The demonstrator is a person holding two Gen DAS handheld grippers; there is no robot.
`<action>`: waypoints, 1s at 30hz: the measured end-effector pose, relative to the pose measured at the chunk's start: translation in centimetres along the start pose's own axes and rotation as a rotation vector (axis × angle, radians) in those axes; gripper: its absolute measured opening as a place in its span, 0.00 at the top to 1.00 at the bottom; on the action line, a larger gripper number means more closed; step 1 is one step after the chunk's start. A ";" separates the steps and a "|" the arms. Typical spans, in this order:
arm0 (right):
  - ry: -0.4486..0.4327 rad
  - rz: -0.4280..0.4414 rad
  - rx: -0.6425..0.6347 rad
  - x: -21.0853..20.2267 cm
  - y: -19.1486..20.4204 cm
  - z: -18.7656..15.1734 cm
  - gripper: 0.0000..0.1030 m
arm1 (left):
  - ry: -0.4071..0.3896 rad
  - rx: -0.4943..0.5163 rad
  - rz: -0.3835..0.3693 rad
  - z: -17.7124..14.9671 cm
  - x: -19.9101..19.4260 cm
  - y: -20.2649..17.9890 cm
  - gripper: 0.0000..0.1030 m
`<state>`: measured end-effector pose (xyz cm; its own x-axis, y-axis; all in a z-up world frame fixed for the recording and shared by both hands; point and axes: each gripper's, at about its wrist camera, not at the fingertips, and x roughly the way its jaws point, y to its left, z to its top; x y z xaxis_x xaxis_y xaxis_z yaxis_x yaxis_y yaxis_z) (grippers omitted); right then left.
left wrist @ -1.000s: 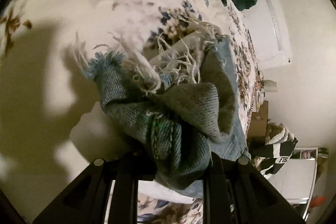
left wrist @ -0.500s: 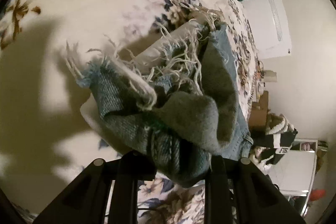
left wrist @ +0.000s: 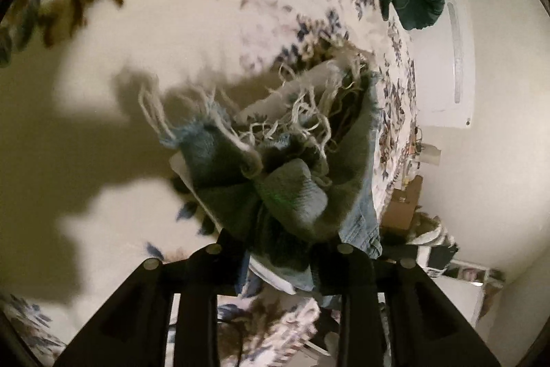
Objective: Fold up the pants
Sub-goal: 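Lay the folded shorts flat on the bed and open both grippers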
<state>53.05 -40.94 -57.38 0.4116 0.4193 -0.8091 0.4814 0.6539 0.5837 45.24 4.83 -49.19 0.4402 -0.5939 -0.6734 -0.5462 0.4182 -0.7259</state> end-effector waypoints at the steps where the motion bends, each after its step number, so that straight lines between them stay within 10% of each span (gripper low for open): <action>1: -0.010 -0.026 -0.008 -0.4 -0.1 -0.2 0.33 | -0.007 0.024 0.021 -0.1 -0.1 -0.3 0.70; 5: -0.057 -0.125 -0.032 -2.1 0.0 -0.7 0.12 | -0.011 0.144 0.166 -0.6 -0.3 -1.5 0.59; 11: -0.162 -0.403 -0.229 -4.4 3.4 -2.8 0.05 | -0.076 0.512 0.439 -2.4 -0.9 -4.9 0.29; 15: -0.229 -0.554 -0.363 -5.7 6.9 -5.5 0.03 | -0.124 0.751 0.569 -4.1 -2.0 -7.8 0.28; 30: -0.387 -0.587 -0.423 -19.7 16.9 -14.2 0.02 | -0.239 1.041 0.596 -11.8 -11.9 -18.1 0.17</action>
<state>42.03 -29.21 -32.50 0.4584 -0.2612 -0.8495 0.4003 0.9141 -0.0651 41.44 -3.75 -26.38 0.4959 -0.0260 -0.8680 0.0754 0.9971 0.0132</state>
